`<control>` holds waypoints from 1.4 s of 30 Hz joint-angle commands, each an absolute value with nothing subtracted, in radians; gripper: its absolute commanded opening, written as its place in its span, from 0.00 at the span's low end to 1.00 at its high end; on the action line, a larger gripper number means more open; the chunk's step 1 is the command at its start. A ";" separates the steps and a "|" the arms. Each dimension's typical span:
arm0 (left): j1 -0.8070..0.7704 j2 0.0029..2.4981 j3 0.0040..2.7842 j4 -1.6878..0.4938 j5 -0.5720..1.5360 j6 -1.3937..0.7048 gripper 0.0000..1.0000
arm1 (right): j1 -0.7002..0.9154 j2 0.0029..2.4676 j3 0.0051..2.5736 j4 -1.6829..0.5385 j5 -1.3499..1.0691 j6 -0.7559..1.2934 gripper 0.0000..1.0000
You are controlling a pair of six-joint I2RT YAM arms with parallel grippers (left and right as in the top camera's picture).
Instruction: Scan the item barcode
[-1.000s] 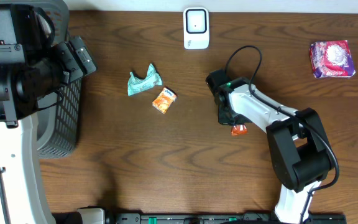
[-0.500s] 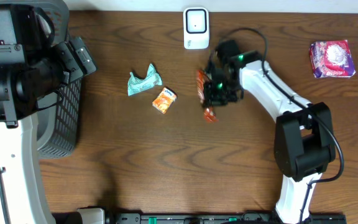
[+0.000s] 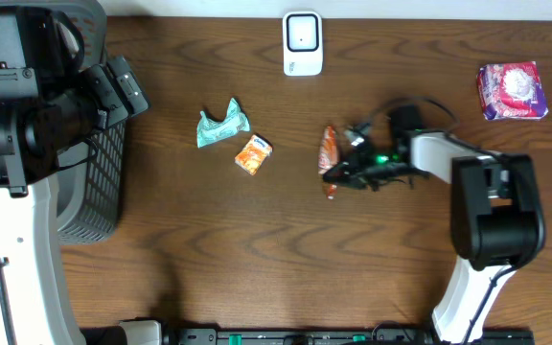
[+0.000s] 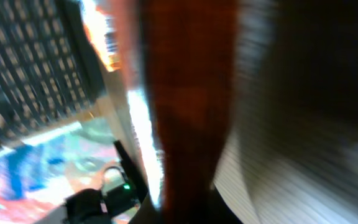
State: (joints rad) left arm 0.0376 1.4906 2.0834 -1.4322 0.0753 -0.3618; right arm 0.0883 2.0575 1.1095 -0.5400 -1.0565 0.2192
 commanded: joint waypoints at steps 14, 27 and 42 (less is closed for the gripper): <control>0.041 1.494 2.078 -1.432 0.067 -0.348 0.98 | -0.042 1.997 1.611 -1.250 -0.287 0.236 0.34; 0.041 1.494 2.078 -1.432 0.067 -0.348 0.98 | 0.087 1.998 1.691 -1.284 0.001 0.303 0.92; 0.041 1.494 2.078 -1.432 0.067 -0.348 0.98 | 0.140 1.998 1.535 -1.155 -0.052 0.445 0.87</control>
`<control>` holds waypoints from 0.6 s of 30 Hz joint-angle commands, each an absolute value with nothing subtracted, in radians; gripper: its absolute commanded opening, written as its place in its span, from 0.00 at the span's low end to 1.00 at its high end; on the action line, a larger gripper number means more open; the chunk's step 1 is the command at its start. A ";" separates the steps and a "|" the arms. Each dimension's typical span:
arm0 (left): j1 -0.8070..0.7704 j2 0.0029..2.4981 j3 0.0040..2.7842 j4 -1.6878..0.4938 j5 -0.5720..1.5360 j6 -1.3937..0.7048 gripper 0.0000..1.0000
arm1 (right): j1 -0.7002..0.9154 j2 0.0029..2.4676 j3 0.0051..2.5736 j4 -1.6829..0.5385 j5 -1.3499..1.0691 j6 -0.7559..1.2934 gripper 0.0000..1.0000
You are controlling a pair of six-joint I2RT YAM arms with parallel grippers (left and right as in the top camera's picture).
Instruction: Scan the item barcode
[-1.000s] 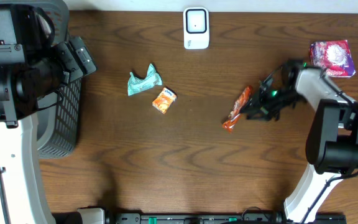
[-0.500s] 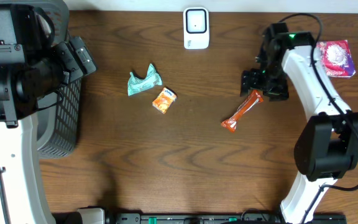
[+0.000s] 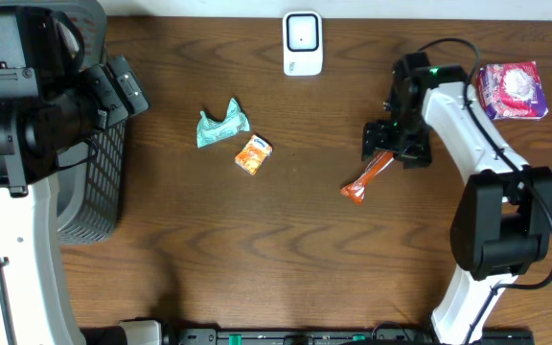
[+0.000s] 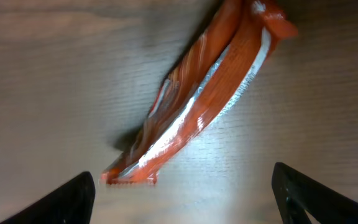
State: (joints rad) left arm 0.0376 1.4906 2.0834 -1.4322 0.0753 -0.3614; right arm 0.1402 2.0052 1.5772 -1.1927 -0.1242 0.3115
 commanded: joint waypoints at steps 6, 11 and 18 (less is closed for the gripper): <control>0.041 1.494 2.078 -1.432 0.067 -0.348 0.98 | 0.037 1.998 1.483 -1.044 -0.422 0.308 0.86; 0.041 1.494 2.078 -1.432 0.067 -0.348 0.98 | -0.067 1.998 1.472 -1.058 -0.618 0.179 0.84; 0.041 1.494 2.078 -1.432 0.067 -0.348 0.98 | -0.162 1.998 1.351 -1.013 -0.786 0.079 0.78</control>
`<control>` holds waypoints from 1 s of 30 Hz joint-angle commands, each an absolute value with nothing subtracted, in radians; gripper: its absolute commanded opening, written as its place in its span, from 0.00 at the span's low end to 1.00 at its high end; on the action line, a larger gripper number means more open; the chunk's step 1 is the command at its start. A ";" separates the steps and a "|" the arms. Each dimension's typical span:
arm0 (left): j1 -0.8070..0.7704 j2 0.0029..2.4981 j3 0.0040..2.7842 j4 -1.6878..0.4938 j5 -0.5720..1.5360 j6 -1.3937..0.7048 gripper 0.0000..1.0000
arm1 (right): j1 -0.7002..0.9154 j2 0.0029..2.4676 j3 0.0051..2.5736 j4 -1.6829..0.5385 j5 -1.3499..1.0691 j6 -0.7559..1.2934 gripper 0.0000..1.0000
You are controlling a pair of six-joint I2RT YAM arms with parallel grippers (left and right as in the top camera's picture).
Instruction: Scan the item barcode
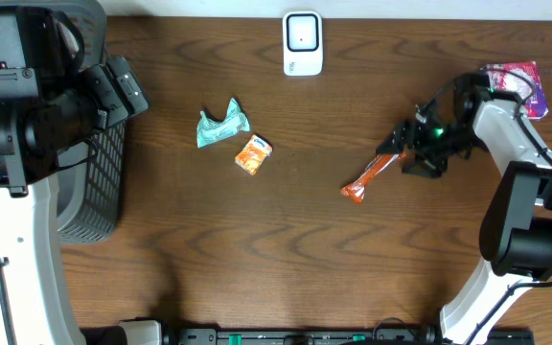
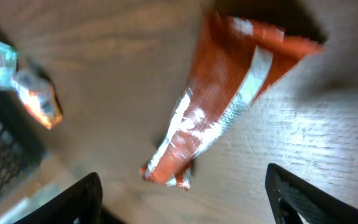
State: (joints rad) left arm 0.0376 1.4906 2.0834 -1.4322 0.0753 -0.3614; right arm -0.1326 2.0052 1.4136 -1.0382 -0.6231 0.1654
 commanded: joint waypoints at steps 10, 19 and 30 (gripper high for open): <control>0.041 1.494 2.078 -1.432 0.067 -0.348 0.98 | -0.248 1.998 1.081 -0.614 -1.000 0.136 0.75; 0.041 1.494 2.078 -1.432 0.067 -0.348 0.98 | -0.215 1.998 0.942 -0.192 -0.975 0.448 0.57; 0.041 1.494 2.078 -1.432 0.067 -0.348 0.98 | -0.096 1.999 0.903 -0.107 -0.771 0.575 0.56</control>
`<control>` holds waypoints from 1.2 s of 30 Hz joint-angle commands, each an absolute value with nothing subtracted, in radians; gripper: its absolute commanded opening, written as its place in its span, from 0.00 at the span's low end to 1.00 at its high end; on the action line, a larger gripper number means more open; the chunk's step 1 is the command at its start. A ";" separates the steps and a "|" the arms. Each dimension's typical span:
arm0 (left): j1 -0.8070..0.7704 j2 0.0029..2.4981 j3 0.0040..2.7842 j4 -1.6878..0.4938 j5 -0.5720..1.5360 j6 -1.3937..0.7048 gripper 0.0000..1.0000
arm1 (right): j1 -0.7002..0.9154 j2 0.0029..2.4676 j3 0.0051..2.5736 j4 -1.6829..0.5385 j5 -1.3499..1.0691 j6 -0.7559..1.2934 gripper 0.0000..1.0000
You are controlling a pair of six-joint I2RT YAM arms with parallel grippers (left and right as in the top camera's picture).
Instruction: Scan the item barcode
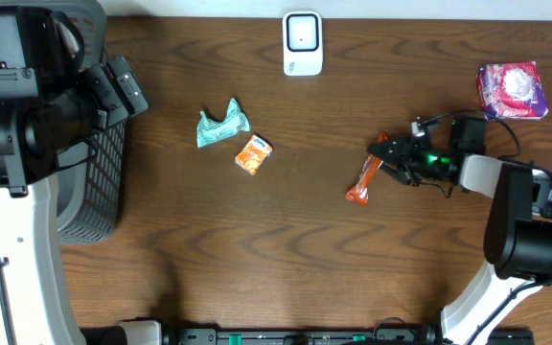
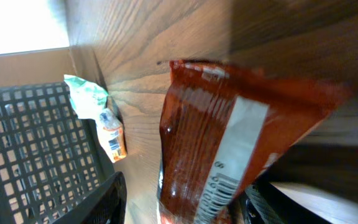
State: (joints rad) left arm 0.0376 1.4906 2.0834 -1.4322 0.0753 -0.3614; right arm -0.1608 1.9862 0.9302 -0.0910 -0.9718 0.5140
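Observation:
A long red-orange snack packet (image 1: 362, 180) lies on the wooden table right of centre. In the right wrist view the packet (image 2: 210, 137) fills the middle, its white strip with a barcode (image 2: 227, 190) facing the camera. My right gripper (image 1: 388, 158) is low at the packet's upper end. The right gripper (image 2: 185, 194) is open, with the packet between its fingers and a gap on the left side. The white scanner (image 1: 302, 43) stands at the table's far edge. My left gripper (image 1: 123, 86) is far left, over the basket.
A green wrapper (image 1: 222, 126) and a small orange packet (image 1: 253, 153) lie left of centre. A purple packet (image 1: 512, 90) sits at the far right. A black mesh basket (image 1: 99, 182) stands at the left edge, also seen in the right wrist view (image 2: 36, 149).
My right gripper has come down and in from the right, and its fingers now straddle the packet's upper end. The packet has turned slightly more upright. The left arm has not moved.
My right gripper was first low at the red-orange packet near the table's centre. Then the packet lay further right, with the gripper open above it. The gripper then stood open to the packet's right, and now it is round the packet's end.

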 commanded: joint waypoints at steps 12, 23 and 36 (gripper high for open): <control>0.041 1.494 2.078 -1.432 0.067 -0.348 0.98 | 0.045 1.981 0.985 -0.258 -0.472 0.622 0.01; 0.041 1.494 2.078 -1.432 0.067 -0.348 0.98 | 0.192 1.924 1.407 -0.842 0.247 0.452 0.01; 0.041 1.494 2.078 -1.432 0.067 -0.348 0.98 | 0.468 1.939 1.423 -0.623 0.447 0.432 0.01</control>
